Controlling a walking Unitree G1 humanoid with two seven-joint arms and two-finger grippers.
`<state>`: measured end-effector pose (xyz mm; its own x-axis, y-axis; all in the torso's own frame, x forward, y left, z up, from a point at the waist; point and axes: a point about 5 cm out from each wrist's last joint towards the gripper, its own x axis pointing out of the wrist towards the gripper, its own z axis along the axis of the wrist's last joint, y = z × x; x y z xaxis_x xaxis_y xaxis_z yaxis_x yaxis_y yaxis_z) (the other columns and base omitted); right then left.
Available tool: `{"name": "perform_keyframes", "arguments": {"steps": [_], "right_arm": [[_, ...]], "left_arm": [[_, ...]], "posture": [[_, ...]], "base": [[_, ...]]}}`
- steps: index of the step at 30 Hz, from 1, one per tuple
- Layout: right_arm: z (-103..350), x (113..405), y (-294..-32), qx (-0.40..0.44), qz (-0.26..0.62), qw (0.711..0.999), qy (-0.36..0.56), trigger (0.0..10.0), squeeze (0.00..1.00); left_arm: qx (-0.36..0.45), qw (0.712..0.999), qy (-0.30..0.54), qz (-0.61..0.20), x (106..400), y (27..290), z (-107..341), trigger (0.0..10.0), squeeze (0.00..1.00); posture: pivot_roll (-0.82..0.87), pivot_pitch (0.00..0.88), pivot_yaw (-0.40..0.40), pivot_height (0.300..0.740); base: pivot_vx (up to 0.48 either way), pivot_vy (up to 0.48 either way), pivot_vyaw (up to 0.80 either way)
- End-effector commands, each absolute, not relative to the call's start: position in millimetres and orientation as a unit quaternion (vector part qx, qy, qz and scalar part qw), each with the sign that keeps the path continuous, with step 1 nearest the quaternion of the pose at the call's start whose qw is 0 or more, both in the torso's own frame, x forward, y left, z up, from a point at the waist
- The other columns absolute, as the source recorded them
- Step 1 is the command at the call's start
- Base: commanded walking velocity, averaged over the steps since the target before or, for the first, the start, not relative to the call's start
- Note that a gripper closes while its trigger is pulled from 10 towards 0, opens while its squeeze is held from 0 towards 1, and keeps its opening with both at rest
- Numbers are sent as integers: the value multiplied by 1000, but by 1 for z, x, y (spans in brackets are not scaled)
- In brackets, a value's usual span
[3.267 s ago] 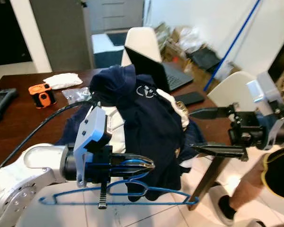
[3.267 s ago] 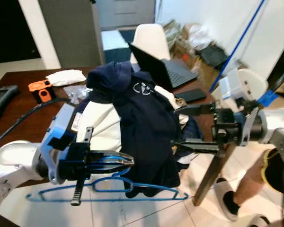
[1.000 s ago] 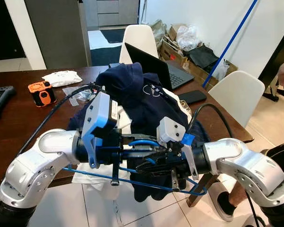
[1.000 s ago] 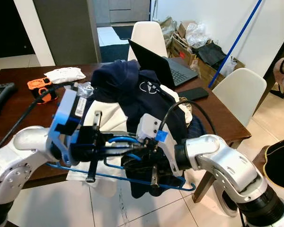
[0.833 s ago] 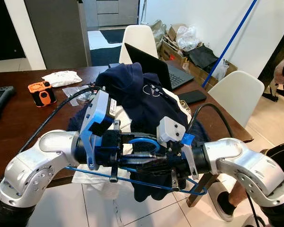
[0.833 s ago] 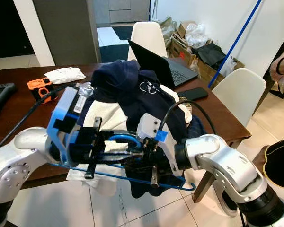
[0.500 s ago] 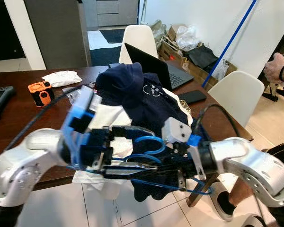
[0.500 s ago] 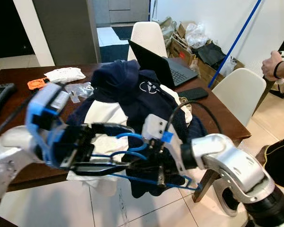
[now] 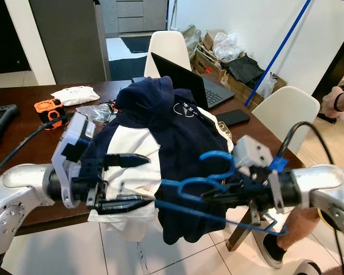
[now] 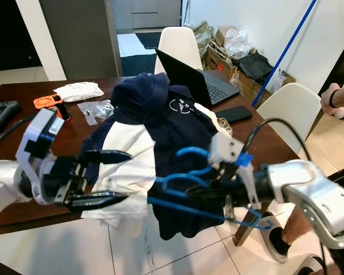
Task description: Hang hanger
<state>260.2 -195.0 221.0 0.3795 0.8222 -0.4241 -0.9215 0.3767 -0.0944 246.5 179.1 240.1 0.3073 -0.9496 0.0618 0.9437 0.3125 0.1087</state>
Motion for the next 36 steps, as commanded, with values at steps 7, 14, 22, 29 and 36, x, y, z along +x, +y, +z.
{"name": "perform_keyframes", "arguments": {"steps": [7, 14, 22, 29, 36], "right_arm": [[202, 250, -252, -82, 460, 867, 171, 353, 0], [172, 227, -260, -51, 468, 853, 224, 10000, 0], [154, 223, -259, -69, 474, 839, 258, 10000, 0], [127, 225, -271, -120, 429, 839, 312, 10000, 0], [91, 240, -283, -131, 299, 888, 325, 10000, 0]], "left_arm": [[-56, 892, -24, -447, 267, 185, 197, 10000, 0], [-97, 908, 35, -405, 263, 173, 150, 10000, 0], [-108, 911, 50, -395, 262, 175, 138, 10000, 0], [-115, 919, 62, -372, 262, 178, 125, 10000, 0], [-124, 929, 91, -338, 266, 183, 101, 10000, 0]], "posture": [[-20, 0, -21, 740], [-23, 0, -12, 740], [-17, 0, -13, 740], [-17, 0, -13, 740], [-15, 0, -6, 740]], "base": [[0, 0, 0], [0, 0, 0], [0, 0, 0], [-347, 0, 0], [-372, 0, 0]]}}
